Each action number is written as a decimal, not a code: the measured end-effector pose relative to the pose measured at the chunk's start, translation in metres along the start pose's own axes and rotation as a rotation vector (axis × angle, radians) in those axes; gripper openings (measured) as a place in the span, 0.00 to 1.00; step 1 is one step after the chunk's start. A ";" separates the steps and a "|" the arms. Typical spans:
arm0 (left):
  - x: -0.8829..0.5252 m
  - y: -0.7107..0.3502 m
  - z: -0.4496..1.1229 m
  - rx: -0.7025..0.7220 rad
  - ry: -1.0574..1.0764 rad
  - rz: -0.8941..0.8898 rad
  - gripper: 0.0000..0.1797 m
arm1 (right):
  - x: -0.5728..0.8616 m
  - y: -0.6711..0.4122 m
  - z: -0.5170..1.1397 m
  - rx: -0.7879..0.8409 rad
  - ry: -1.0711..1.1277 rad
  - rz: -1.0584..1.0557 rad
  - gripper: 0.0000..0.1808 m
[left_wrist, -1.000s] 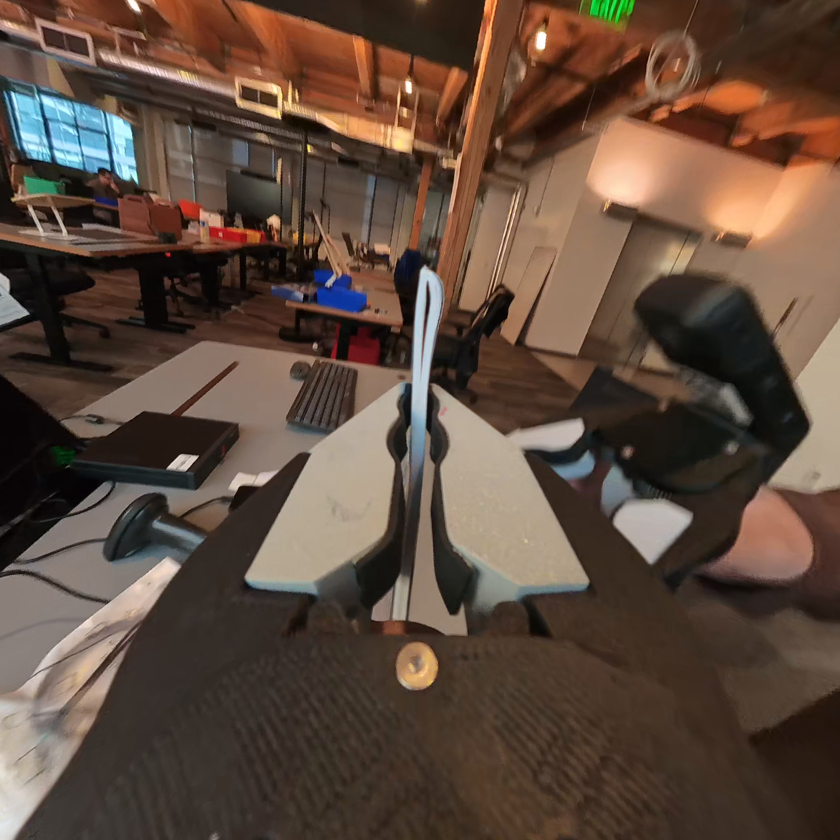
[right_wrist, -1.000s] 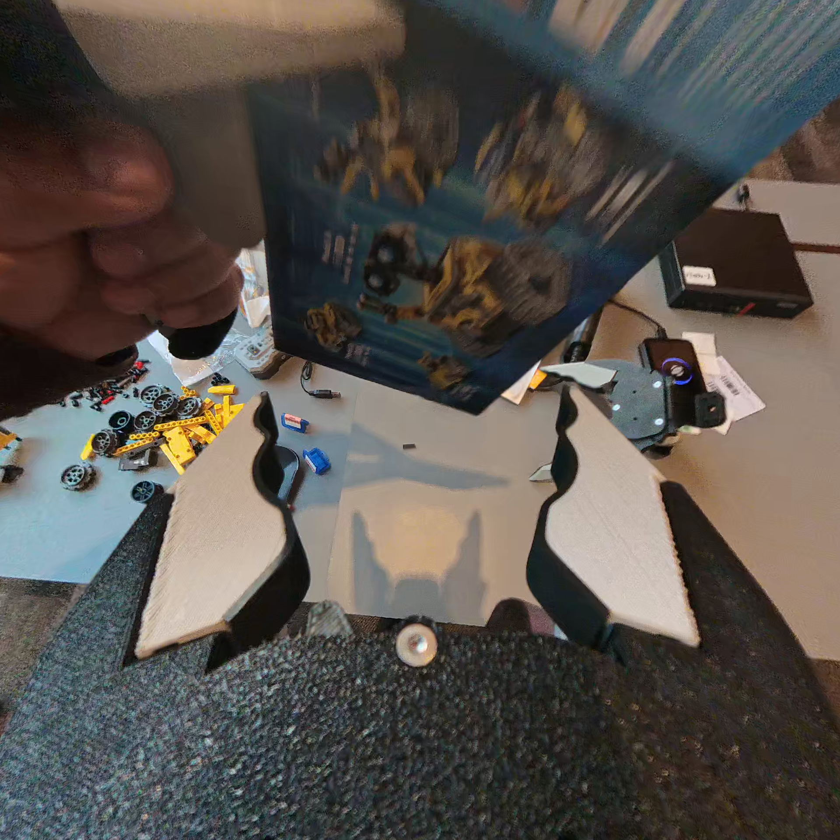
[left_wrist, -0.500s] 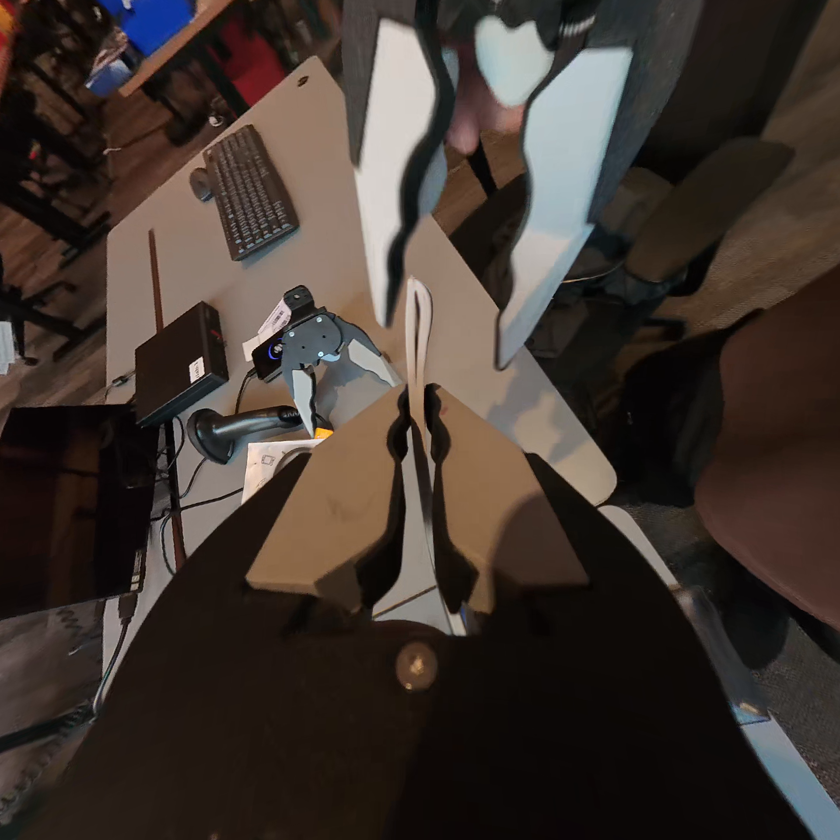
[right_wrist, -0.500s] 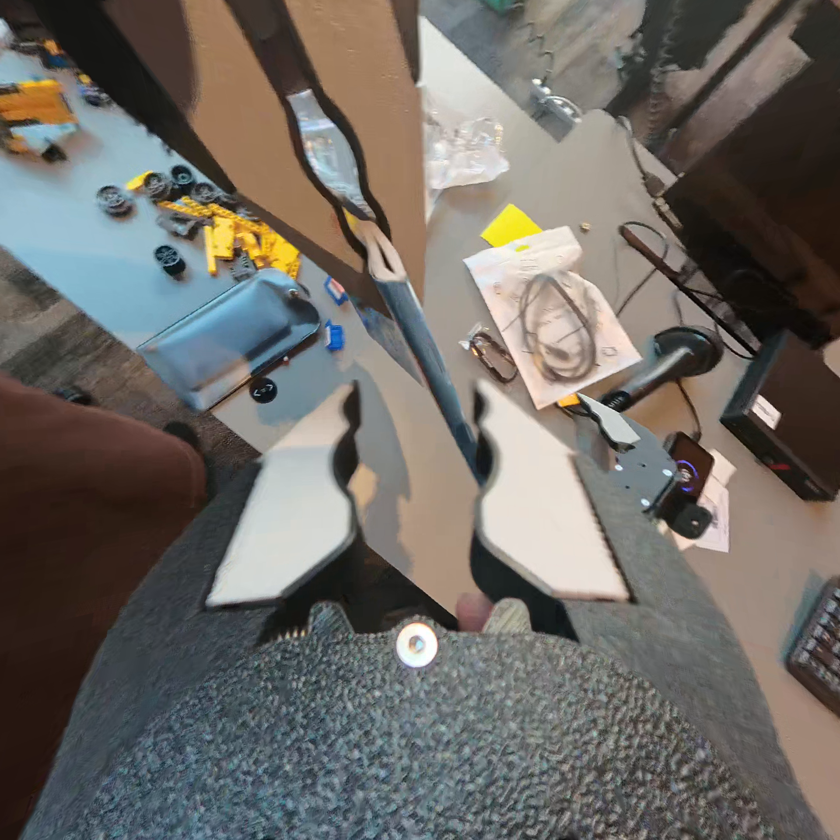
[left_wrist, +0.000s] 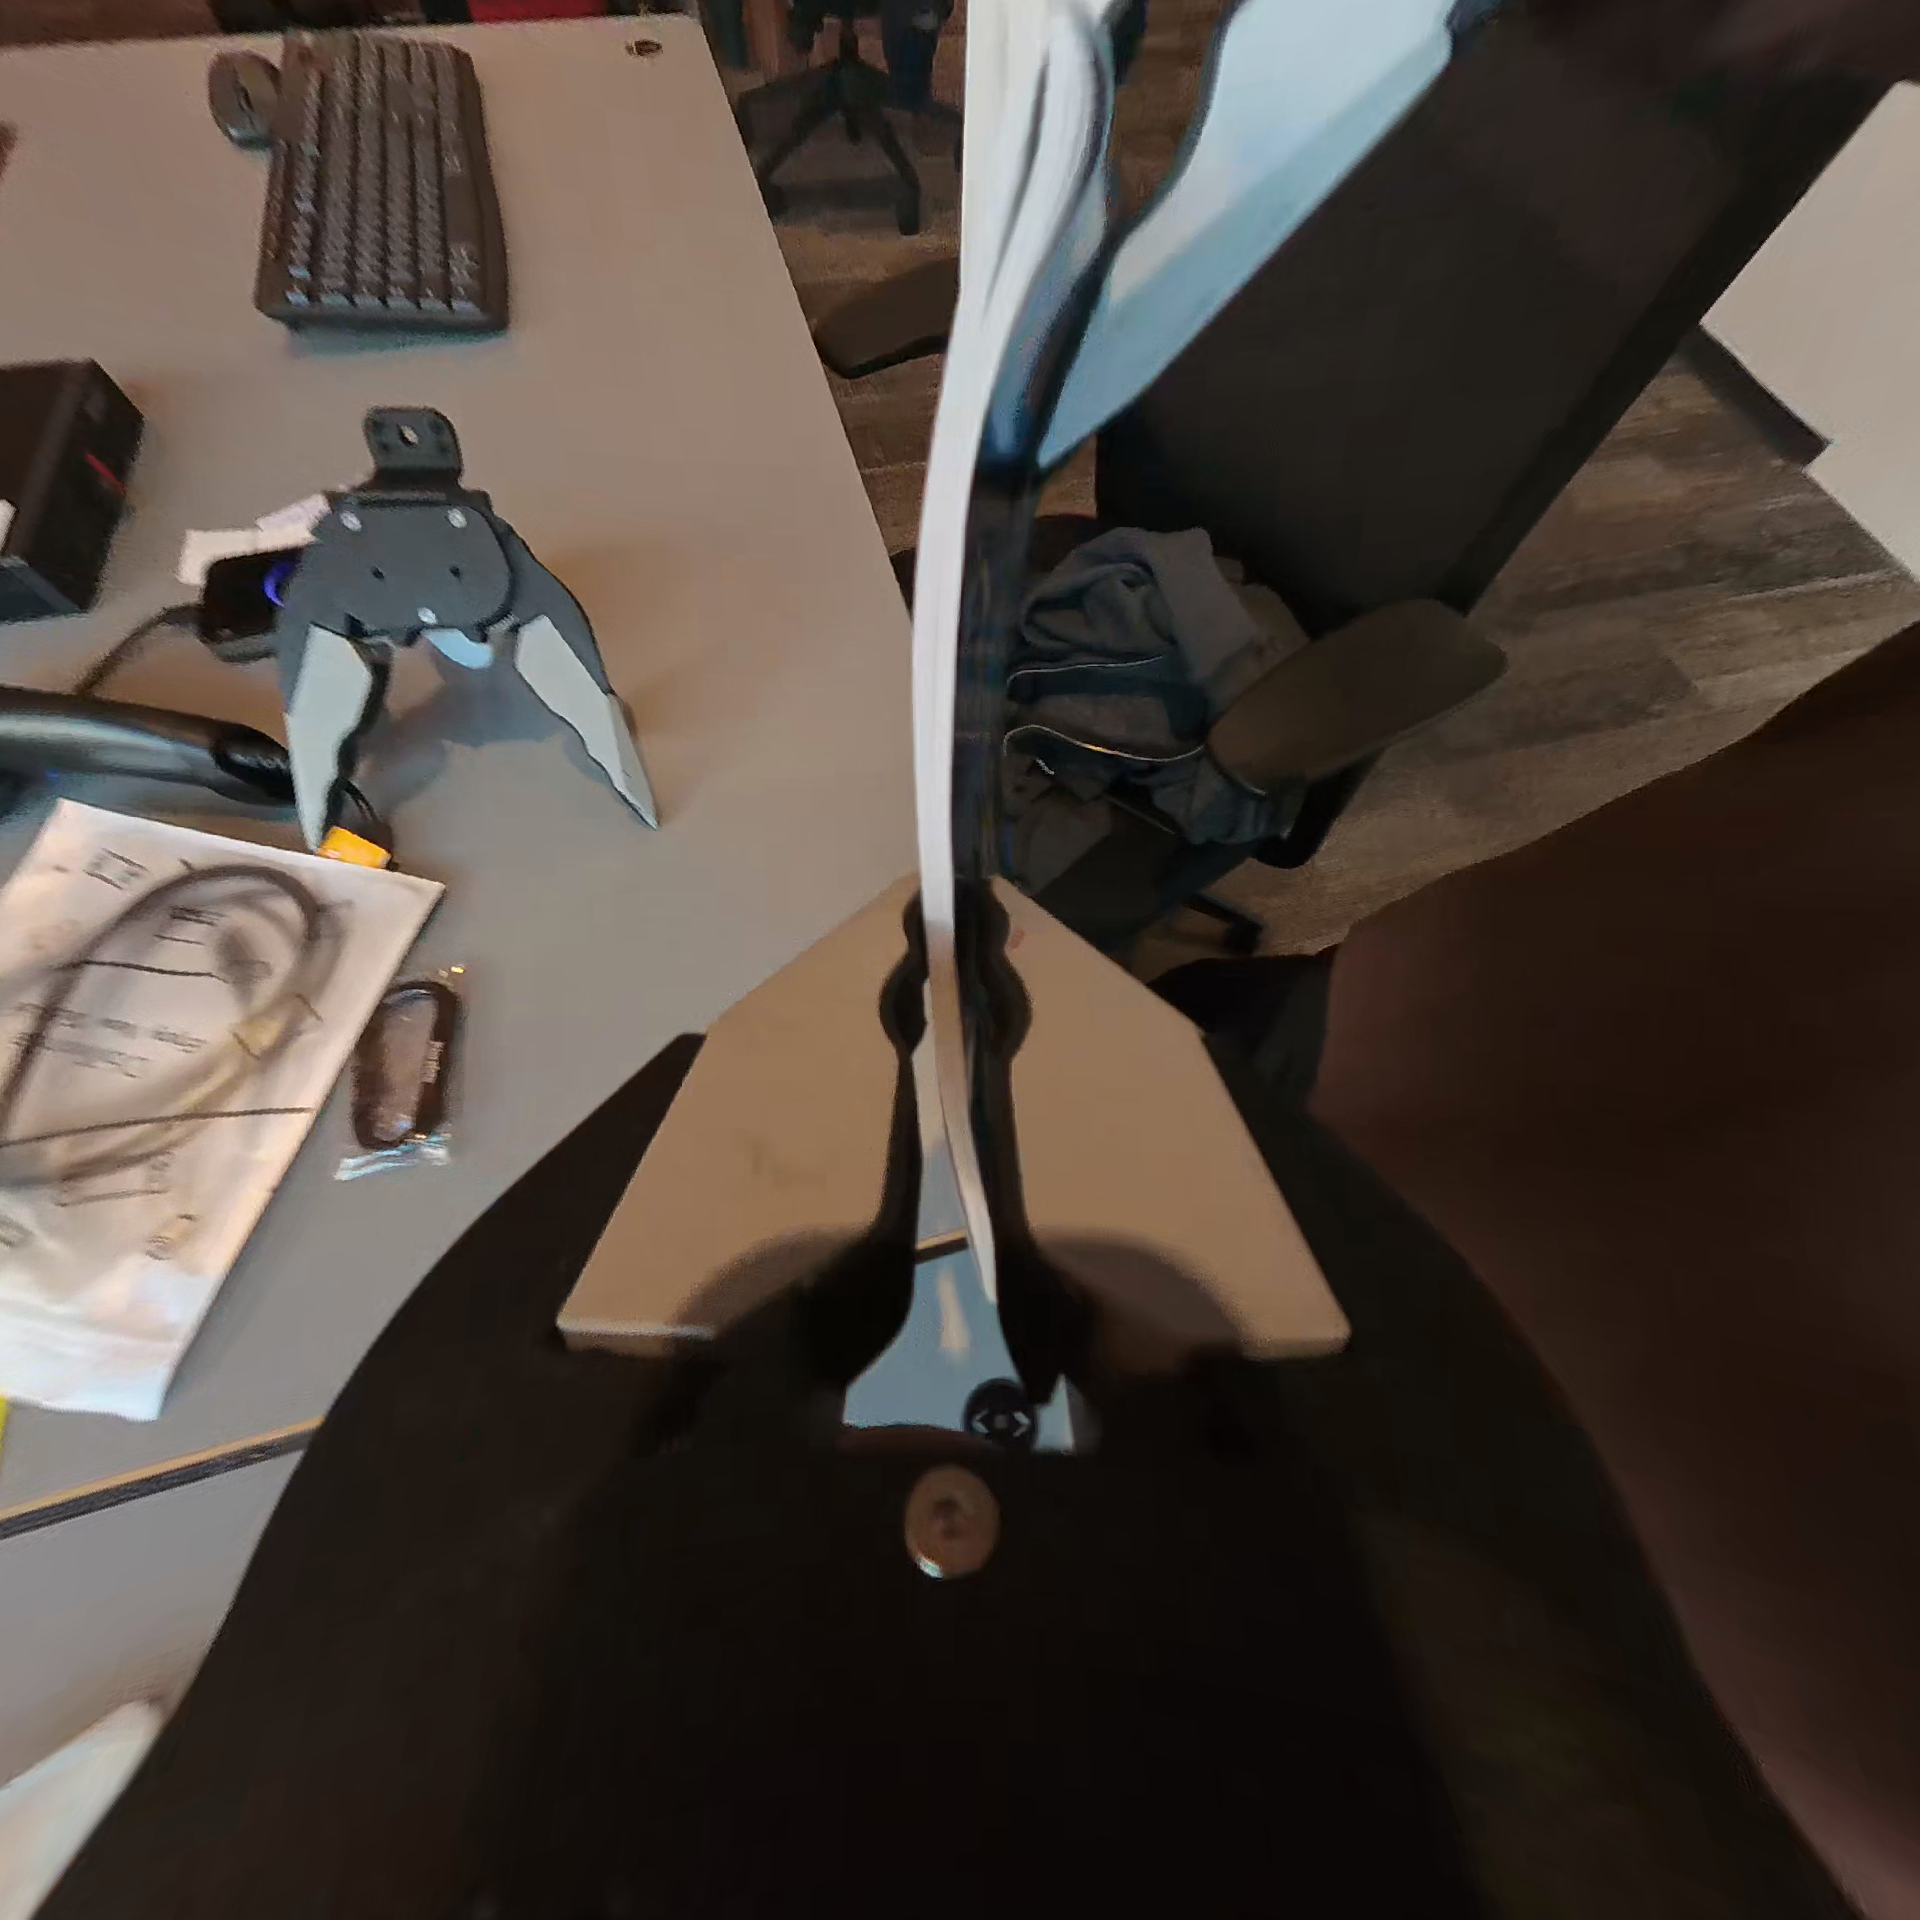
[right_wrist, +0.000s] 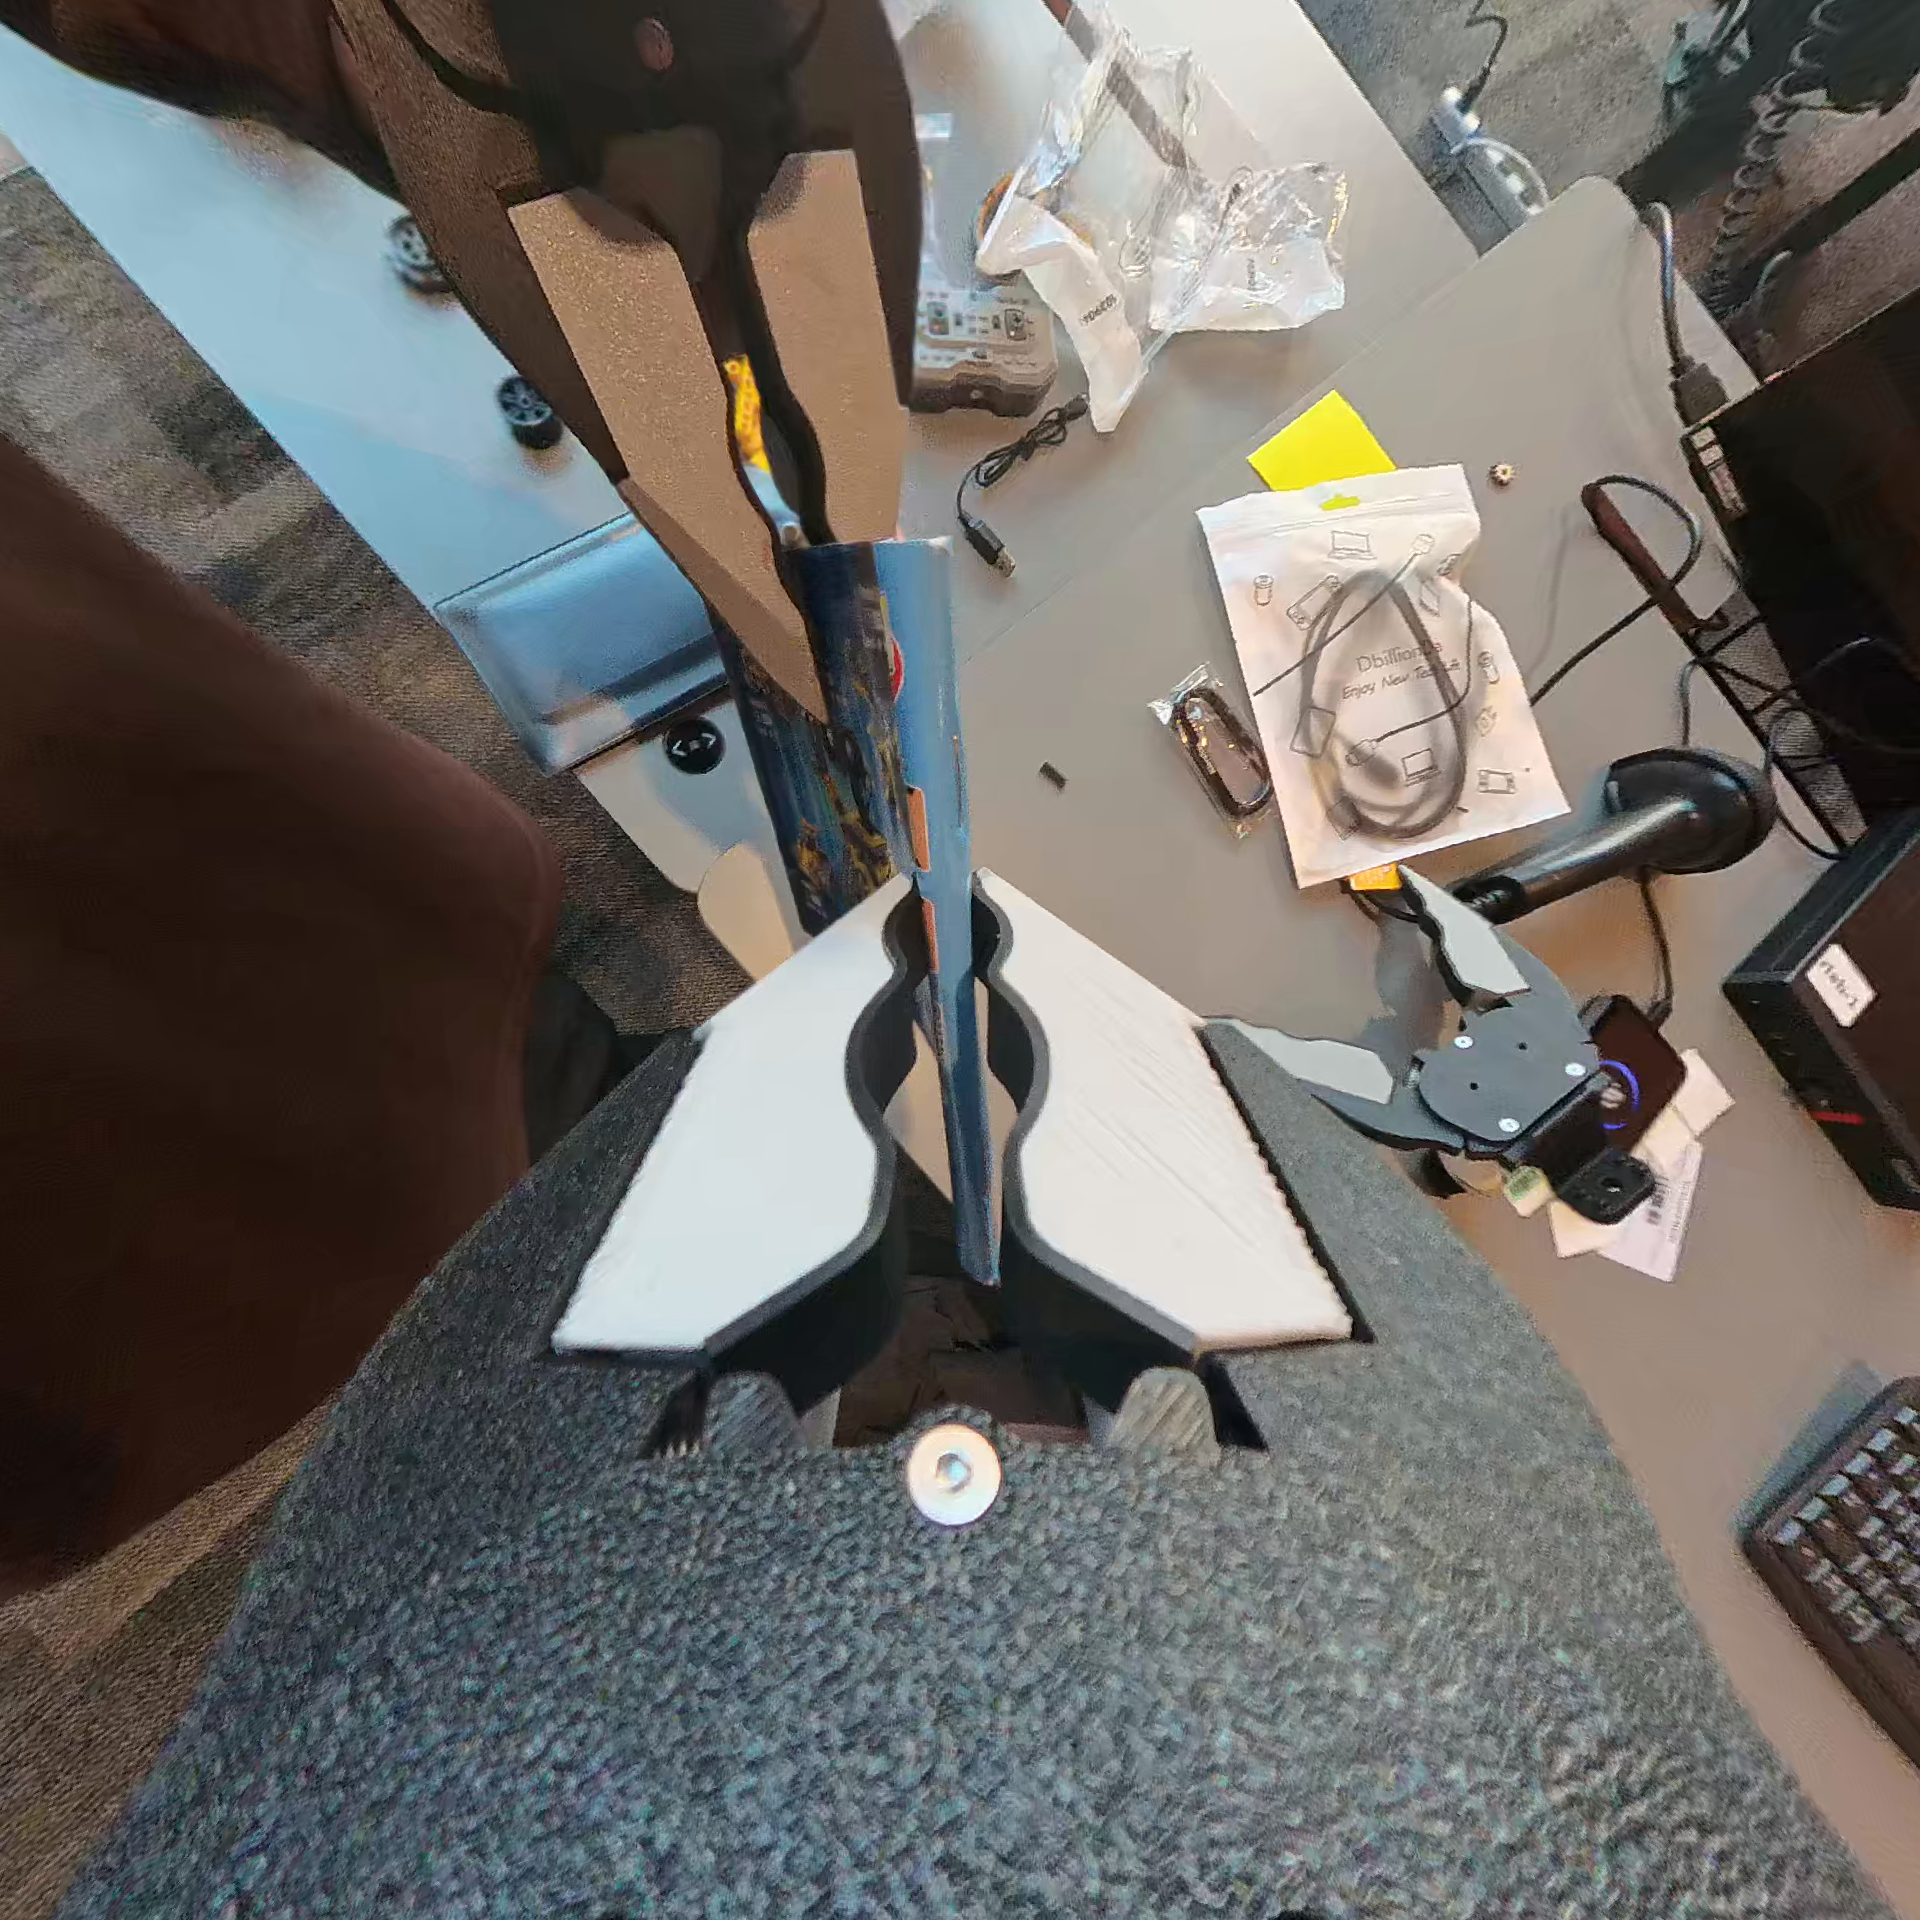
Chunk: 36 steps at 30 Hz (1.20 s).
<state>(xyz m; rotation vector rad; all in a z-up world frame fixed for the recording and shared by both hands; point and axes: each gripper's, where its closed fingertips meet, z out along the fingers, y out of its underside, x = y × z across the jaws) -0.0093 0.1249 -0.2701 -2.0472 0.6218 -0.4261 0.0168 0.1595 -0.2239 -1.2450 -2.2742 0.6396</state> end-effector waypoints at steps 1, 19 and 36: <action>0.005 0.001 0.003 0.021 0.005 -0.024 0.02 | -0.002 0.006 -0.001 0.008 -0.017 0.013 0.03; 0.034 0.128 -0.044 -0.365 -0.380 0.055 0.01 | 0.041 0.105 0.178 -0.051 -0.113 0.384 0.14; 0.017 0.134 -0.094 -0.418 -0.669 -0.124 0.02 | 0.029 0.020 0.261 0.115 -0.322 0.520 0.01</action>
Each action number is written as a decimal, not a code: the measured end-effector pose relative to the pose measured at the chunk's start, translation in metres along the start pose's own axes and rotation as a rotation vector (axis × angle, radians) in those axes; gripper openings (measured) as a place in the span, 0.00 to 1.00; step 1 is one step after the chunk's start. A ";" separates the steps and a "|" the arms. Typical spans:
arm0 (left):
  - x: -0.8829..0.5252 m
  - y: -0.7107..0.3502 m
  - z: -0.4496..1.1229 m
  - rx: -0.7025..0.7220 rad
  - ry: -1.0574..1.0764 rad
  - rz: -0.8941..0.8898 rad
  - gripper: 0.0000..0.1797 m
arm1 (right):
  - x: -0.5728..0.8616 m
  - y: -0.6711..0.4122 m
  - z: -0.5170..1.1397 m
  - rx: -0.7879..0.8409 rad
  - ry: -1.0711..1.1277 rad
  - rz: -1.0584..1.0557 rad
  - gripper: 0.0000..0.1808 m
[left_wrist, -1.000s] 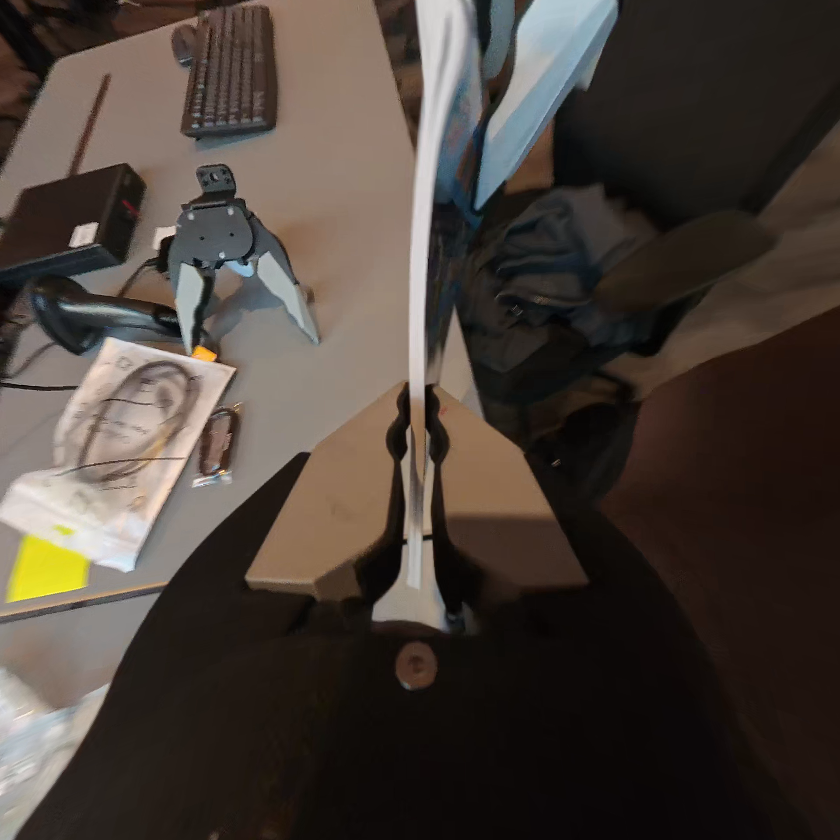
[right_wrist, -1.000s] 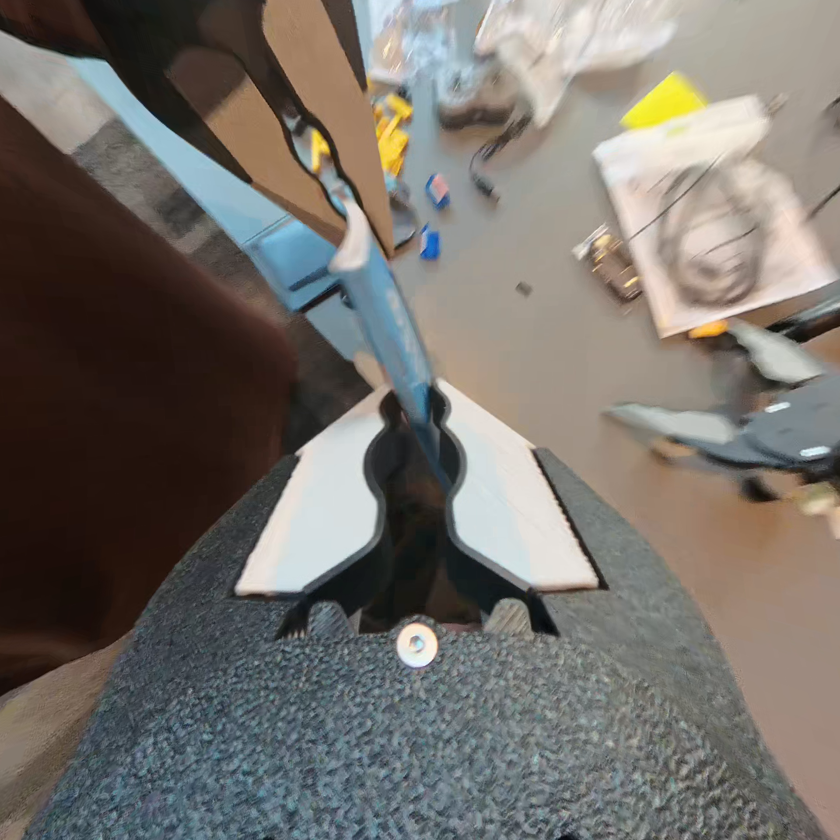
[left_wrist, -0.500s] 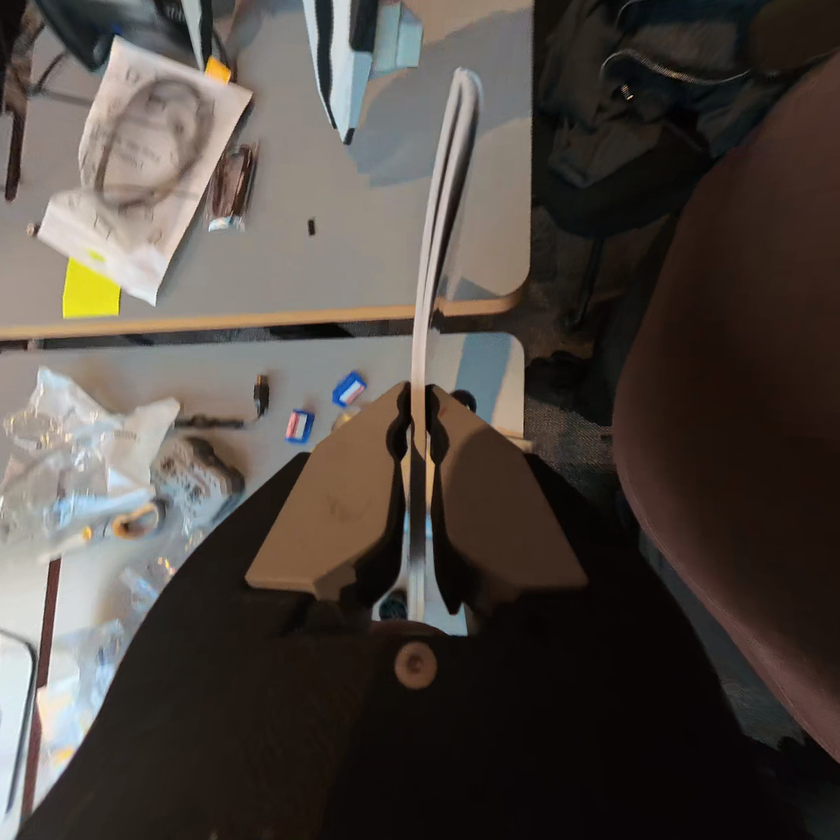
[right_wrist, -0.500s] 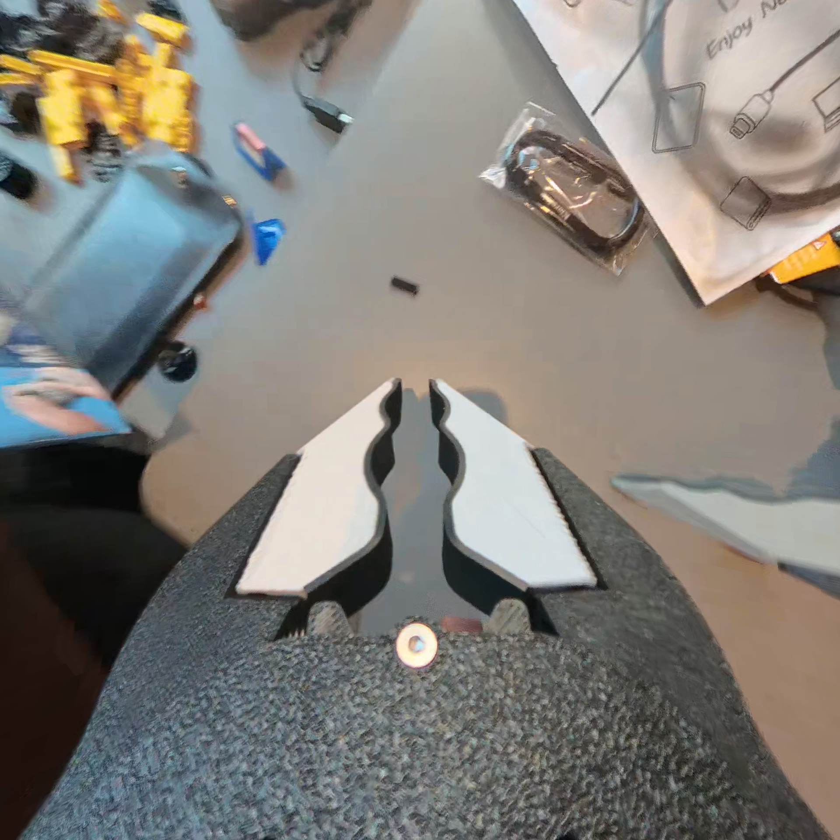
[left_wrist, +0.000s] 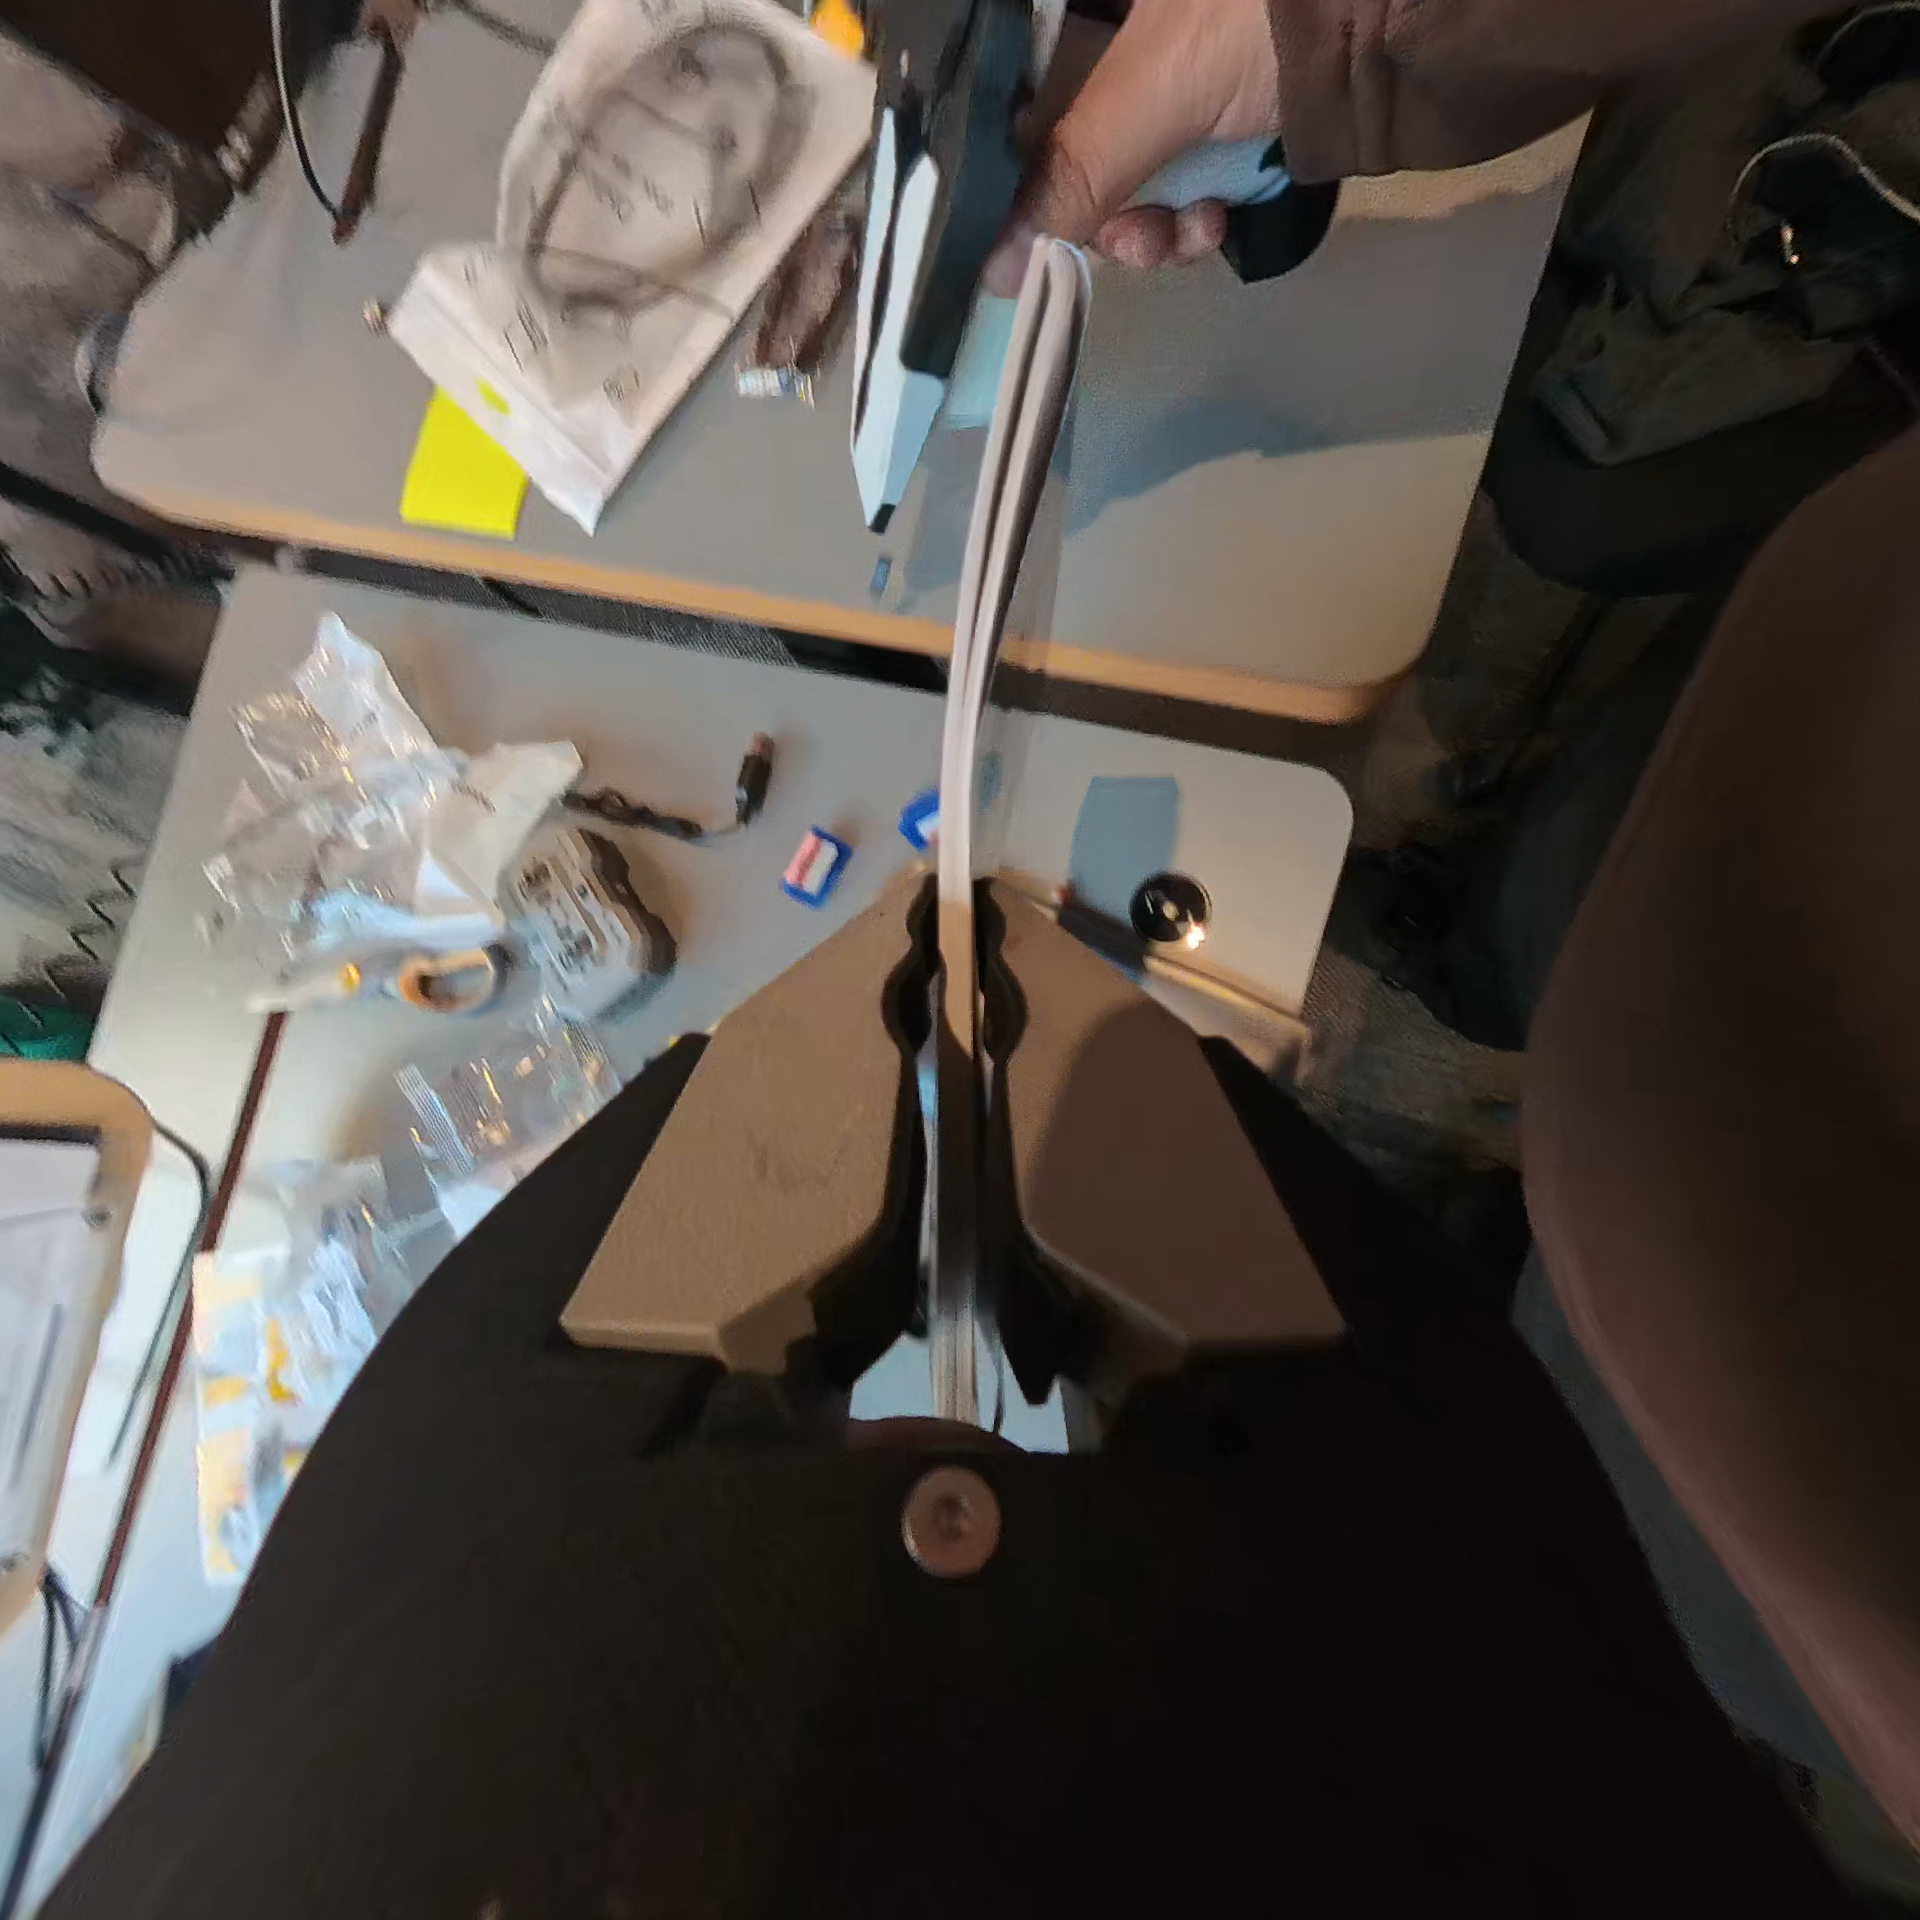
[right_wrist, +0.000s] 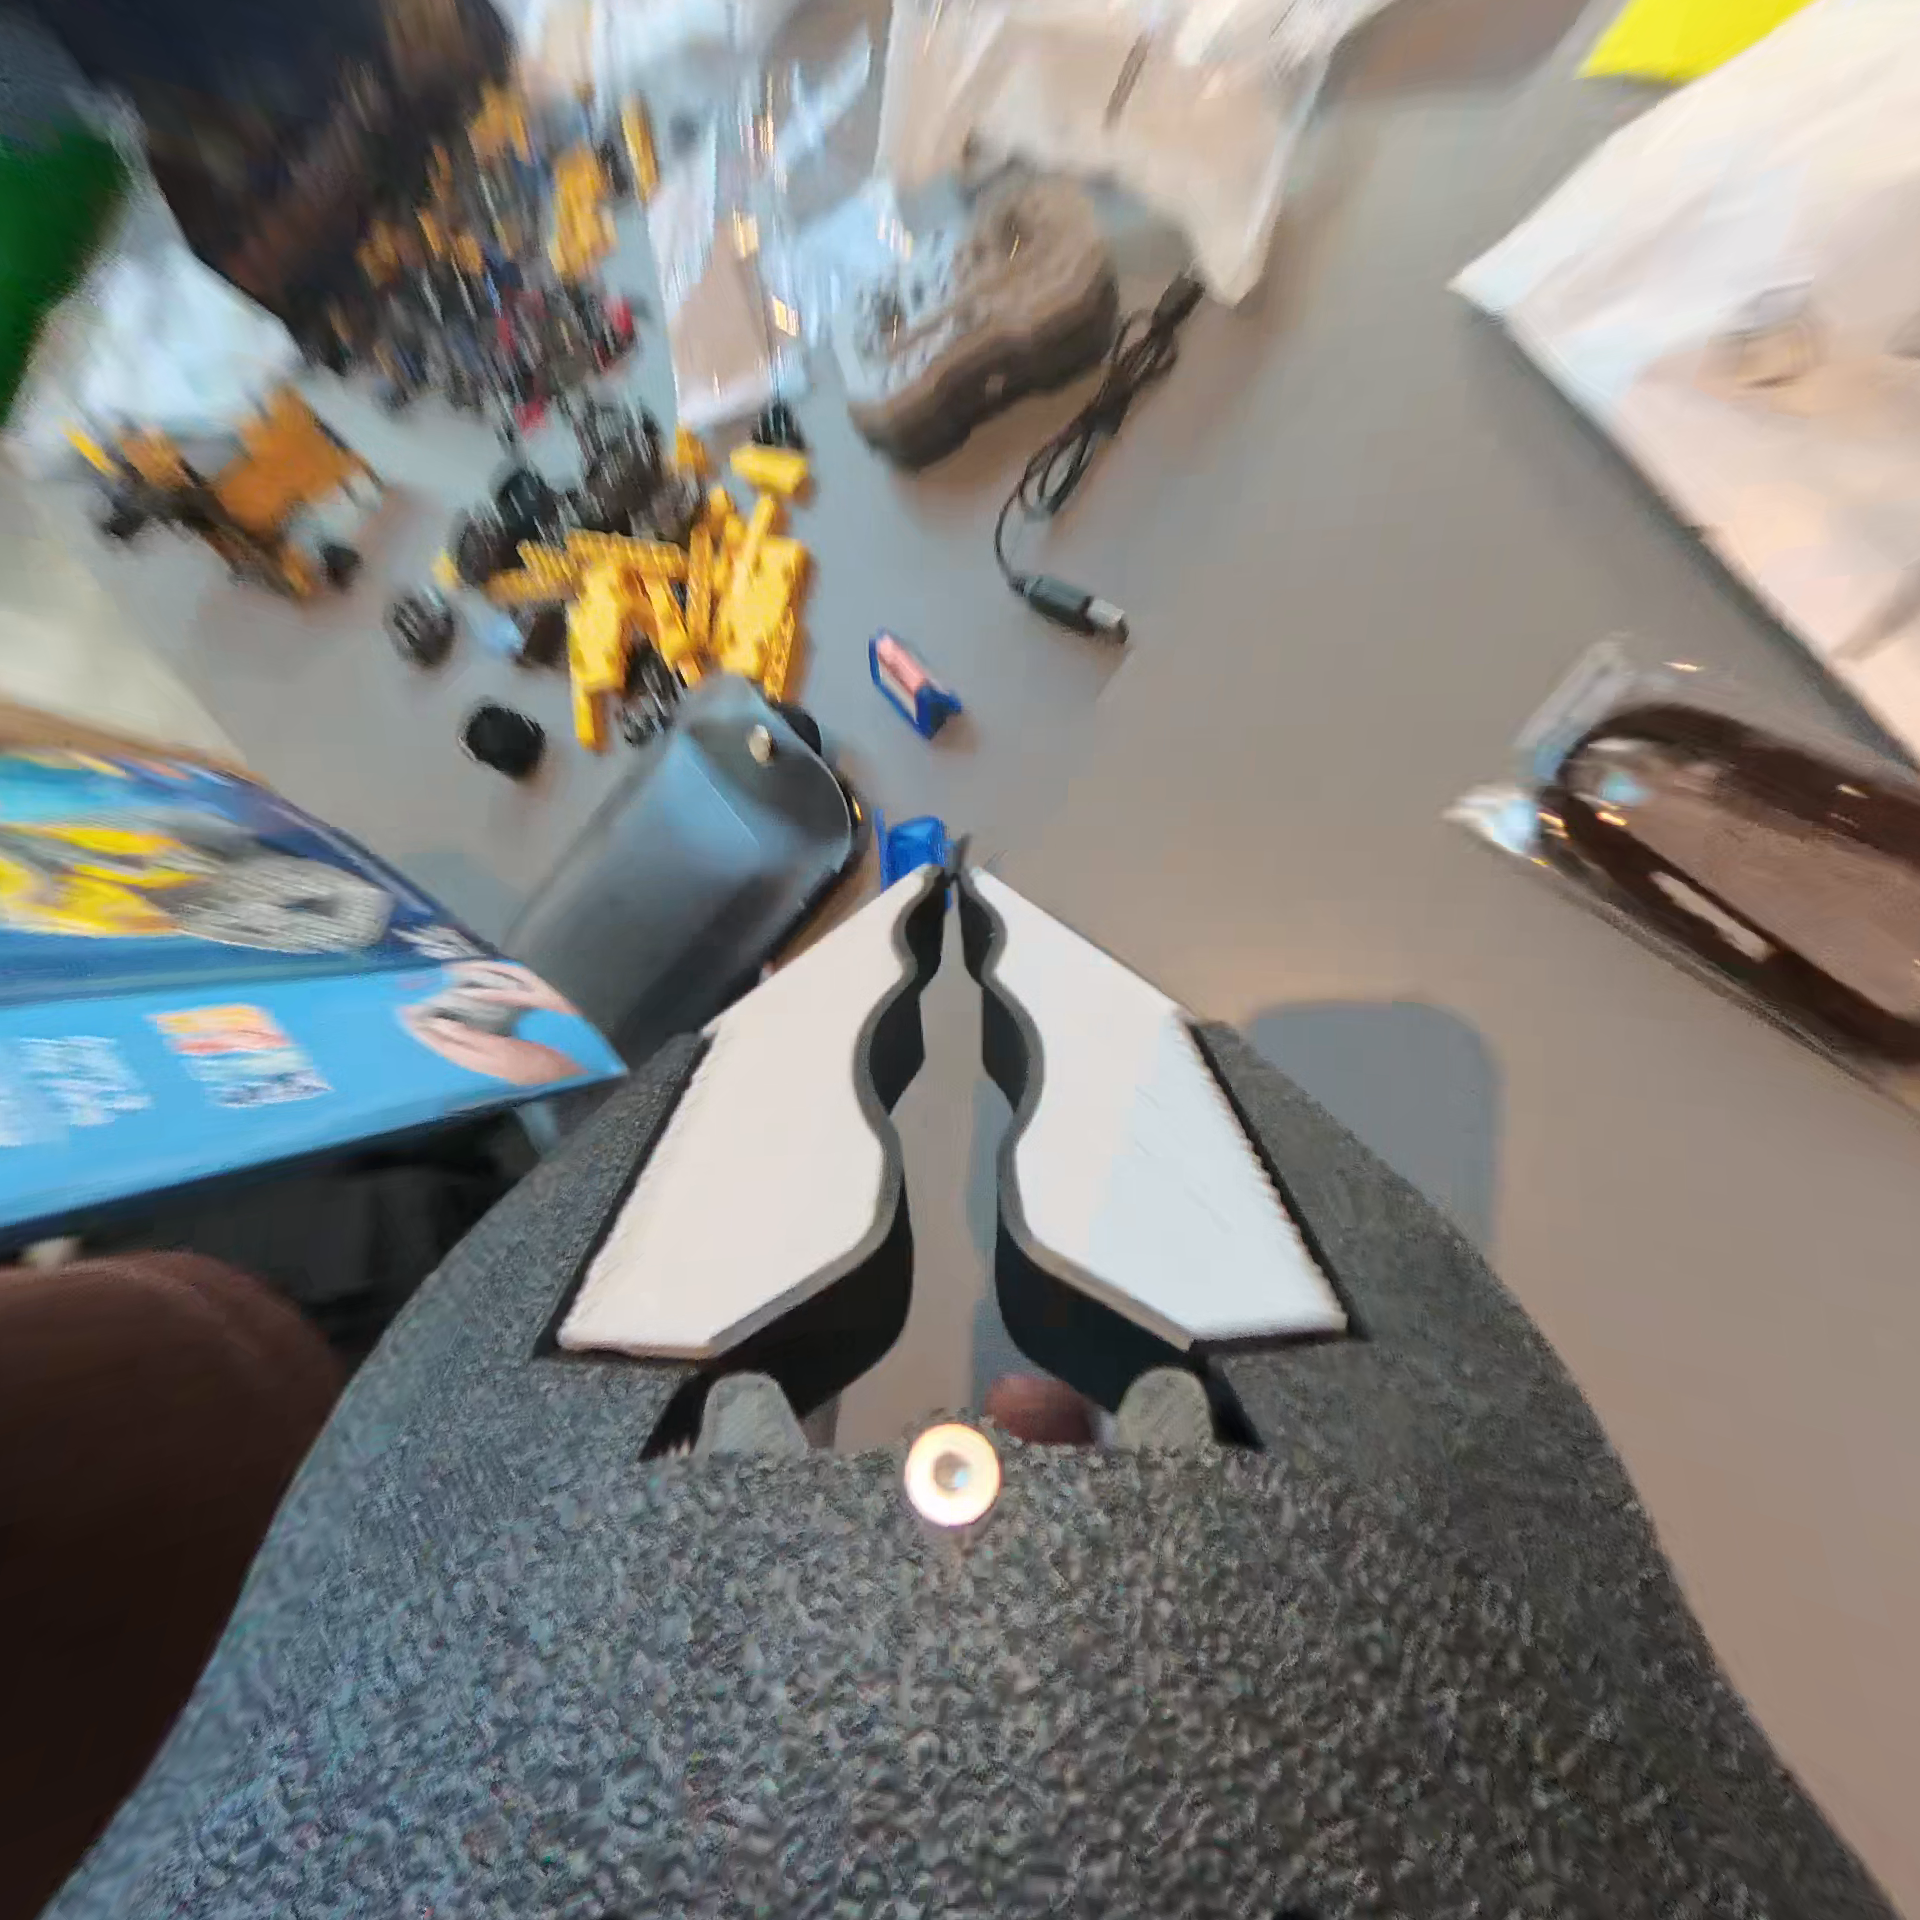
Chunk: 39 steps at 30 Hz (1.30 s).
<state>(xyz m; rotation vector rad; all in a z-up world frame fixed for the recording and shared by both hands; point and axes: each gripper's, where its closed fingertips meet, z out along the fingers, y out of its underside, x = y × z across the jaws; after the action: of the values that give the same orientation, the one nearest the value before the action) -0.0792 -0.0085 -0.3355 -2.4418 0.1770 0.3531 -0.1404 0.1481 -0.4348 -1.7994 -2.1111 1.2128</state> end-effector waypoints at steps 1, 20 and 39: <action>-0.002 -0.012 0.005 0.031 -0.006 0.026 0.02 | 0.006 -0.007 -0.021 0.056 -0.018 0.056 0.04; 0.020 -0.240 -0.020 0.821 0.696 -0.028 0.02 | -0.029 0.036 -0.274 0.430 -0.379 0.133 0.30; -0.079 -0.190 0.028 0.597 0.531 -0.467 0.17 | -0.054 -0.055 -0.291 0.164 0.625 -0.535 0.01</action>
<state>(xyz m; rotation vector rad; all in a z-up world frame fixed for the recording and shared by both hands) -0.1200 0.1600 -0.2202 -1.8498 -0.0625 -0.4955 -0.0064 0.2448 -0.1826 -1.2009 -1.8615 0.5673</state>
